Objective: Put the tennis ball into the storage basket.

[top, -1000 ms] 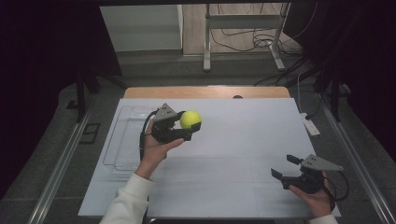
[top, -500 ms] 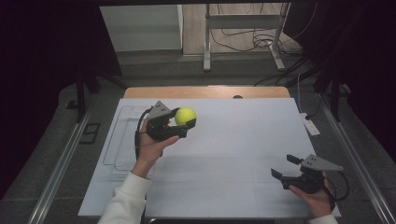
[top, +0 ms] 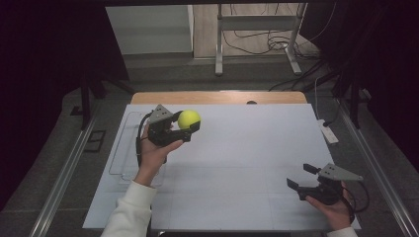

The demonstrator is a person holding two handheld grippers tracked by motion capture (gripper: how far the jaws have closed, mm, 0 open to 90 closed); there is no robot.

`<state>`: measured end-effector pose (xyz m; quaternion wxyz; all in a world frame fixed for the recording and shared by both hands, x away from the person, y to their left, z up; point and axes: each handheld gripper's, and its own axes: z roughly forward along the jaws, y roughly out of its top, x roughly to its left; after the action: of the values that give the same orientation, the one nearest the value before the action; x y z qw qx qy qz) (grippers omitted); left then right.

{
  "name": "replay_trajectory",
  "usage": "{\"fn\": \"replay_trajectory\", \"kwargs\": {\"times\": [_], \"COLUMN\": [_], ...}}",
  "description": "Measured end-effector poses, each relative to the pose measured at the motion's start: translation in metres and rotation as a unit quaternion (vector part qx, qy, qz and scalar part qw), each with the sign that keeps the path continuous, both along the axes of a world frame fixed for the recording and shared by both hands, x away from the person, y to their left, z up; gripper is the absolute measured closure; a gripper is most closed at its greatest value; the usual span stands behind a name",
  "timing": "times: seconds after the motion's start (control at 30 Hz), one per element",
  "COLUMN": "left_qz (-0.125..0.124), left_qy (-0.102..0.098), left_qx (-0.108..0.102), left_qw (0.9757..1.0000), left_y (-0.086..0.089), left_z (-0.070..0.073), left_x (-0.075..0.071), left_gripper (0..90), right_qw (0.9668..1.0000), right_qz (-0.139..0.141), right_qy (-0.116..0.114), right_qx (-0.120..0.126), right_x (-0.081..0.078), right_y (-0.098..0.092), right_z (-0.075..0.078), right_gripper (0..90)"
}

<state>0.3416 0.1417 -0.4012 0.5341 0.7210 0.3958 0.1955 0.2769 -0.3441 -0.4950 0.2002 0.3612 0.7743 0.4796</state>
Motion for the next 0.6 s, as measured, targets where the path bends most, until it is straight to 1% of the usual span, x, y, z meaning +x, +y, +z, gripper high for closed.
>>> {"fn": "replay_trajectory", "kwargs": {"times": [0.6], "left_qz": [0.032], "left_qy": [0.001], "left_qx": [-0.003], "left_qw": [0.9995], "left_y": [0.02], "left_z": [-0.001], "left_x": [0.005], "left_gripper": [27.5], "right_qw": [1.0], "right_qz": [-0.001], "right_qy": [-0.001], "right_qx": [0.002], "right_x": [0.0], "right_y": [0.0], "right_z": [0.001], "right_gripper": [12.2]}}
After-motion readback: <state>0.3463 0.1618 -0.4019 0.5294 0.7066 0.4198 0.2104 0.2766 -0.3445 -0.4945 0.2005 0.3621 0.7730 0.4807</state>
